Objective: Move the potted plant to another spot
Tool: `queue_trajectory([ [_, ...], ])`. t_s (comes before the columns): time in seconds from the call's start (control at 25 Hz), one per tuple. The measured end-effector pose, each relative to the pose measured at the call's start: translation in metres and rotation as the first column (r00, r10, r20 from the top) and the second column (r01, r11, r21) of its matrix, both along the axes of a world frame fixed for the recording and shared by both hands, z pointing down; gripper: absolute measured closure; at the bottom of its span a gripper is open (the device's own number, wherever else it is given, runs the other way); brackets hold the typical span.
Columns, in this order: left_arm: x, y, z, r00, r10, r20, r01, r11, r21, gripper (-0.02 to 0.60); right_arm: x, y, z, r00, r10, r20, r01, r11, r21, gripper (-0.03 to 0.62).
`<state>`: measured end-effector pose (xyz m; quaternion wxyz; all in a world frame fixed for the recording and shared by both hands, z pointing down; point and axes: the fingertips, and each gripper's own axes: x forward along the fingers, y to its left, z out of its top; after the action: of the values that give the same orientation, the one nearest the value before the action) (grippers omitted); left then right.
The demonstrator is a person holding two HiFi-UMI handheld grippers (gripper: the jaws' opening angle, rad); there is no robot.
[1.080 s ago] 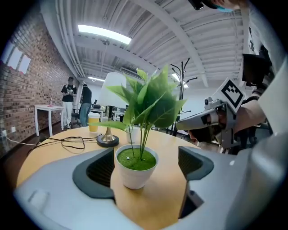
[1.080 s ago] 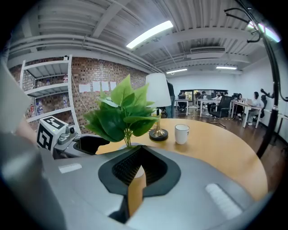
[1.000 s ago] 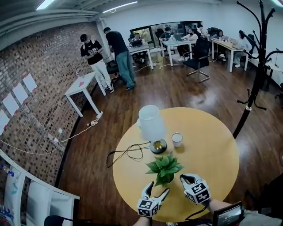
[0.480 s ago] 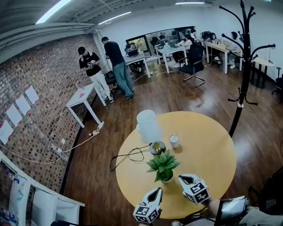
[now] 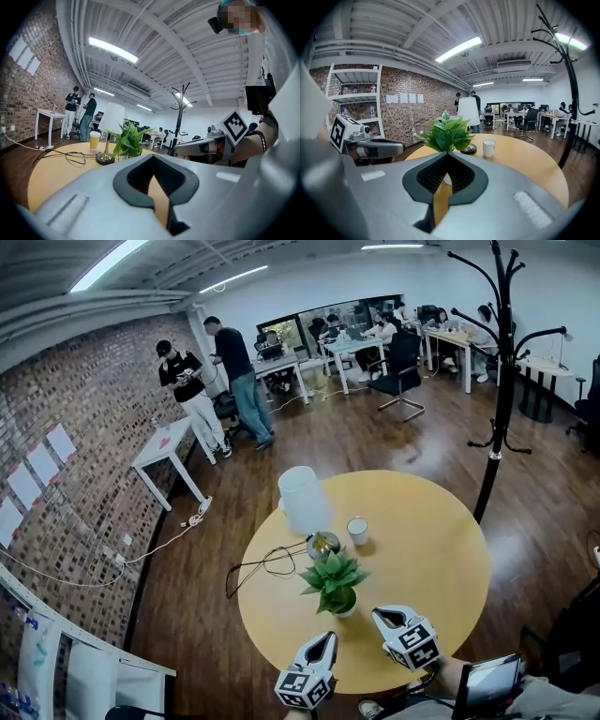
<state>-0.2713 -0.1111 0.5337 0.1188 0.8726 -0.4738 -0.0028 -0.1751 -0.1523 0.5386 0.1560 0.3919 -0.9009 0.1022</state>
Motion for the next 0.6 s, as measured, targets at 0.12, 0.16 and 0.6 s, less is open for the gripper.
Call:
queue_trajectory([
  [0.12,0.011,0.02,-0.006,1.0,-0.007,-0.005,0.007,1.0,0.003,0.58,0.007,0.02,-0.004,1.0,-0.012,0.007,0.012,1.0,0.001,0.586],
  [0.16,0.015,0.029,-0.008,1.0,-0.008,-0.006,0.008,1.0,0.002,0.58,0.01,0.028,-0.006,1.0,-0.015,0.007,0.015,1.0,0.003,0.586],
  [0.6,0.091,0.136,-0.008,0.991,-0.134,-0.024,0.134,0.991,0.012,0.58,0.082,0.137,-0.01,0.99,-0.136,0.042,0.135,0.991,0.022,0.586],
])
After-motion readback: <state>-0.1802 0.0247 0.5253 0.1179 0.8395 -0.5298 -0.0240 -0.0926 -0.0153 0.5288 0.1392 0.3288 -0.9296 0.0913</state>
